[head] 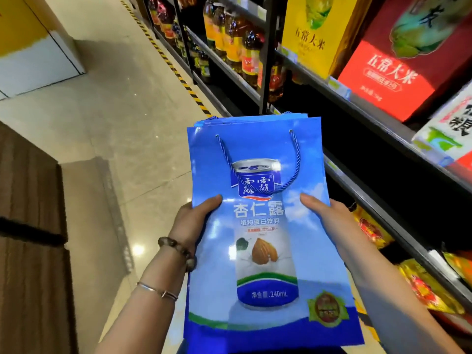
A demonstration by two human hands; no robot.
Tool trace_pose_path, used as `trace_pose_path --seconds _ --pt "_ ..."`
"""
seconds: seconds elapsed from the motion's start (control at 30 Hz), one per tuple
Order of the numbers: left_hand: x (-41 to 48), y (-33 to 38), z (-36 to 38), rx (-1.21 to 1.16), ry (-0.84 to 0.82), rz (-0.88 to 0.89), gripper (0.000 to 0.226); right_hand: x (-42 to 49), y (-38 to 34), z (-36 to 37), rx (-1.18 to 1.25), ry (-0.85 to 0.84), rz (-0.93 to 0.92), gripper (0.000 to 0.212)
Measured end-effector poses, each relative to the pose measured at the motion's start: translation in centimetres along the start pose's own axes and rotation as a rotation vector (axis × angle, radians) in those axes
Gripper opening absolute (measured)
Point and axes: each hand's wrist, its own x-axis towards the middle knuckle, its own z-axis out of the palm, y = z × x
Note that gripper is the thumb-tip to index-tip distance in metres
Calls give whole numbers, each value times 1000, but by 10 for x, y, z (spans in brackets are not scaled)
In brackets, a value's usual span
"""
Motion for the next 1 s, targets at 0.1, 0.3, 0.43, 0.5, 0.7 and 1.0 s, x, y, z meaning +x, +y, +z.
trace_pose_path --seconds 0.1,0.3,0.43,0.5,0.7,1.0 --pt "68 36 -26 5 -55 -14 36 39 -18 47 16 37 9 15" --pt "166 92 -37 62 -96 -77 41 107 -51 100 47 128 52 11" --pt "229 128 -25 213 -95 -63 43 157 -65 116 110 188 78 25" --pt "260 145 -13 262 -139 -60 54 183 -72 122 154 217 79 26" --pt "366 194 41 300 -233 -72 26 280 -100 126 239 357 99 21" --pt "503 201 106 534 -325 -226 28 380 -87 126 498 541 240 14"
